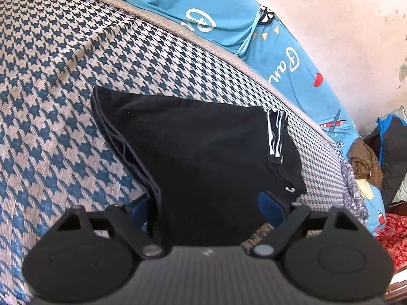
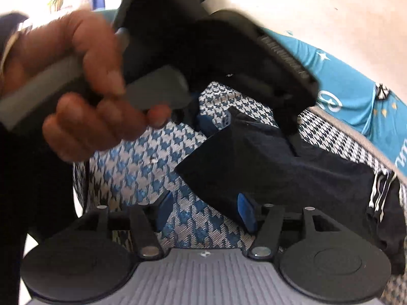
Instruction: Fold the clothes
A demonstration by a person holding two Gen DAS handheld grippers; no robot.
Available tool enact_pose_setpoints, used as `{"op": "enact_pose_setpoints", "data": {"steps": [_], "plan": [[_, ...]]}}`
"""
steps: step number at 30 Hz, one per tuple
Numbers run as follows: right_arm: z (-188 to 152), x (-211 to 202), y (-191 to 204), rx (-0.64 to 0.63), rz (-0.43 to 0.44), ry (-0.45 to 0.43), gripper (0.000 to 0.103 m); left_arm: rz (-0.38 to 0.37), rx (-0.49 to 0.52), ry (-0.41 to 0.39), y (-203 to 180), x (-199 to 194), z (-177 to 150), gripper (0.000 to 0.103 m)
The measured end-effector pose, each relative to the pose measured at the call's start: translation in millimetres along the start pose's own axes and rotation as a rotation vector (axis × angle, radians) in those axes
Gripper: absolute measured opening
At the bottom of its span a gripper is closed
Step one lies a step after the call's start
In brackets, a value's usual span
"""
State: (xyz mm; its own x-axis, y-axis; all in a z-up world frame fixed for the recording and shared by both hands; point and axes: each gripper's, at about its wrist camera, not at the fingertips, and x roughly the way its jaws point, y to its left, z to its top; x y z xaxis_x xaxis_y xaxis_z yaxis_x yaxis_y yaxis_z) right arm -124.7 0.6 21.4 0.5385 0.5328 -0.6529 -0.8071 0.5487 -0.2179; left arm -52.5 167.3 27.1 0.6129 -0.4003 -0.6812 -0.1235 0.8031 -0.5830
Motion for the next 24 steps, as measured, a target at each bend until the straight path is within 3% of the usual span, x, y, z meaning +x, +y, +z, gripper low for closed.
{"op": "enact_pose_setpoints", "data": {"steps": [6, 8, 9, 11, 16, 24], "plan": [[3, 20, 23, -0.16, -0.083, -0.017, 0.056, -0.016, -0.017, 0.0, 3, -2, 2, 0.089], [3, 28, 33, -0.249, -0.15, -0.035, 0.052, -0.018, -0.024, -0.002, 5, -3, 2, 0.089], [3, 32, 35, -0.273, -0.18, -0.036, 0.032, -0.019, -0.027, -0.003, 6, -3, 2, 0.089], [6, 37, 32, -0.269, -0.206, -0.023, 0.005, -0.003, -0.034, -0.01, 10, -2, 4, 0.094], [15, 21, 5, -0.104, -0.207, -0.066, 0.005, 0.053, -0.093, -0.039, 26, 4, 16, 0.1], [17, -4, -29, -0.014, -0.148, -0.091, 0.005, 0.065, -0.154, -0.056, 35, 26, 31, 0.099]]}}
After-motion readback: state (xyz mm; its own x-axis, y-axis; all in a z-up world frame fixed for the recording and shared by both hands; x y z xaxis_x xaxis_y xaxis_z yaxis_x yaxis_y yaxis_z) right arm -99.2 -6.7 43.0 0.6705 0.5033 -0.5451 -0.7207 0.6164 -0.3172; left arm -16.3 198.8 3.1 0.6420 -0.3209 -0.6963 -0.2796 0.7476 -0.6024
